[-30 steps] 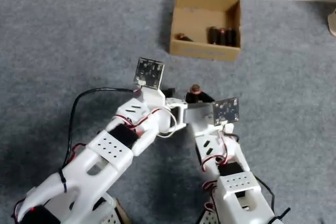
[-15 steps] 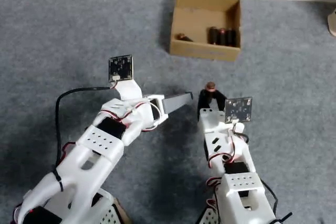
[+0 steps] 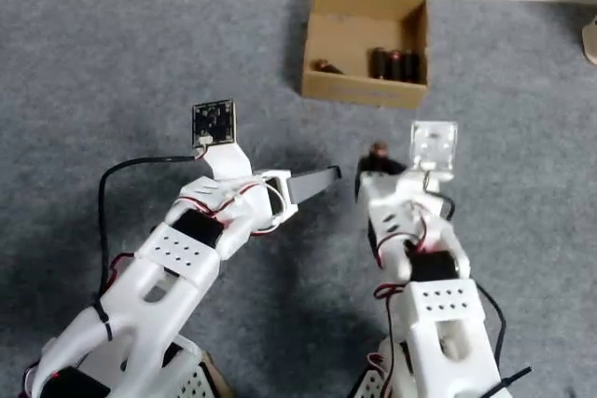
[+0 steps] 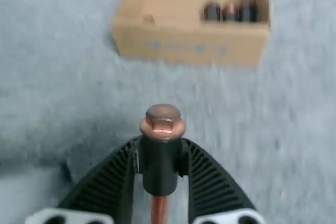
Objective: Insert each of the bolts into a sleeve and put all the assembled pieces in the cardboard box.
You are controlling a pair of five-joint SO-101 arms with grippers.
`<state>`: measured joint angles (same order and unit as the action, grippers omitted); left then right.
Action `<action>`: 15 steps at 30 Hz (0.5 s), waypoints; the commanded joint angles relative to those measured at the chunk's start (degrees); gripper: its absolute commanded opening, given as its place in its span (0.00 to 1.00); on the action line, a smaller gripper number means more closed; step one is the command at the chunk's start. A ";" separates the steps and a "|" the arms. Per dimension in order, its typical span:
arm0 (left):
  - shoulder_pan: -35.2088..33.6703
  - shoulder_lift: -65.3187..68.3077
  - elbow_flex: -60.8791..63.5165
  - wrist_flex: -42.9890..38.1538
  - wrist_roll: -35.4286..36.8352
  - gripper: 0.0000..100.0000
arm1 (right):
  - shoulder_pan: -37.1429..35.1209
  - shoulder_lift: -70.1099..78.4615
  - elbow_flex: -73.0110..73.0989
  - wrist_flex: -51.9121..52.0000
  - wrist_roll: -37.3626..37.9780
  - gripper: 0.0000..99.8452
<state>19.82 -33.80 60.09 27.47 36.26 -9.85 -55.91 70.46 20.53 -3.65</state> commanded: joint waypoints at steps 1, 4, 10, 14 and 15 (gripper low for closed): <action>-0.40 -0.48 0.40 0.18 0.53 0.45 | 0.66 -1.01 -7.08 0.04 3.52 0.01; -0.13 -0.48 1.01 0.00 0.44 0.45 | 0.66 -0.92 -10.07 -0.04 4.04 0.01; 0.31 -0.48 1.01 0.18 0.44 0.45 | 0.84 3.74 -16.13 0.13 4.04 0.01; 0.31 -0.48 1.10 0.18 0.44 0.39 | 3.47 15.25 -23.34 0.13 3.78 0.01; 0.31 -0.48 1.10 0.18 0.35 0.36 | 4.35 18.51 -25.54 0.13 3.78 0.01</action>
<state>19.82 -33.80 61.58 27.47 36.26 -8.00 -44.04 53.23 20.53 -0.48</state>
